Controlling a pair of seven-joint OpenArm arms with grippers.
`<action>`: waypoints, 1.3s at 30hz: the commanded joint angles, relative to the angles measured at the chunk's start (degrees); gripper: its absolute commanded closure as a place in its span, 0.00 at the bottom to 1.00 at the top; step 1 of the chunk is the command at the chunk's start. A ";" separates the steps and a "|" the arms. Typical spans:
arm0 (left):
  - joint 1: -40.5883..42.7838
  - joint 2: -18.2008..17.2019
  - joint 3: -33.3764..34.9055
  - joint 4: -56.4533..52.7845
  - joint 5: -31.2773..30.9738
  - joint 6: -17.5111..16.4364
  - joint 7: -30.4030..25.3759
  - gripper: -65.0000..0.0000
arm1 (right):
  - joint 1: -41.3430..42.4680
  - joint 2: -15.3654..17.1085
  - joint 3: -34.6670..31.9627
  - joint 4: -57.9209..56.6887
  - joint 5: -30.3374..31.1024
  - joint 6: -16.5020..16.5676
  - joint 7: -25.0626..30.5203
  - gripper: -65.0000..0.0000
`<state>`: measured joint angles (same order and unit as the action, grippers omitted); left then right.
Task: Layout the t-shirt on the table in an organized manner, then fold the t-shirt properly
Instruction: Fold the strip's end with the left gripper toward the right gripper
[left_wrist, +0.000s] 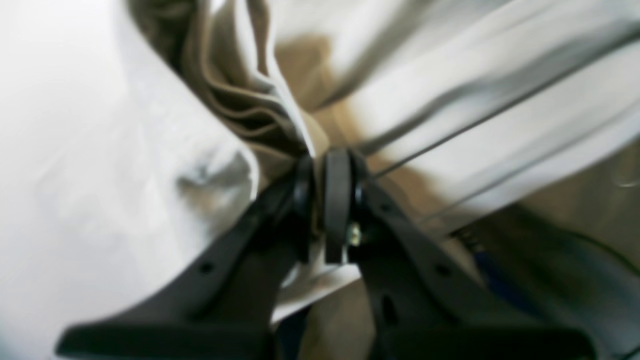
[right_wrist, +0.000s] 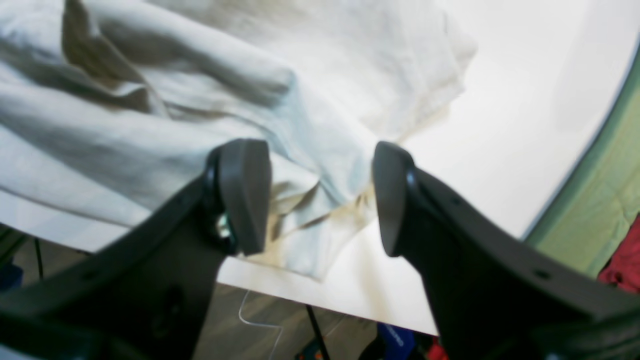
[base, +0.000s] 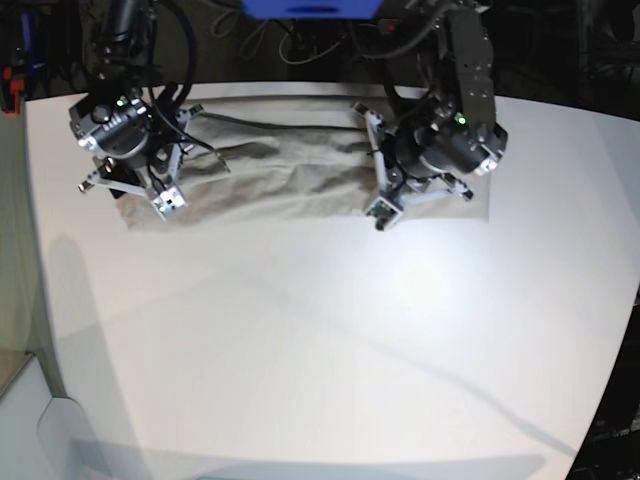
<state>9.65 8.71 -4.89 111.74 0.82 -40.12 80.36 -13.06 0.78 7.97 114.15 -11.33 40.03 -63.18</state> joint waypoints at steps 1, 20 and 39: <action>-0.64 0.29 0.27 0.83 -1.30 0.12 -0.36 1.00 | 0.44 0.06 -0.01 0.97 0.12 -0.03 0.54 0.48; -1.96 0.29 4.40 -6.03 -14.23 5.44 -0.40 1.00 | 1.15 0.06 0.08 0.97 0.12 -0.03 0.54 0.48; -2.84 0.29 7.65 -5.77 -14.40 4.82 -1.63 0.50 | 1.24 0.06 -0.19 0.97 0.12 -0.03 0.54 0.48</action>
<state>7.68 8.56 2.72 104.40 -12.49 -35.11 80.07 -12.27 0.78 7.81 114.15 -11.35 40.01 -63.18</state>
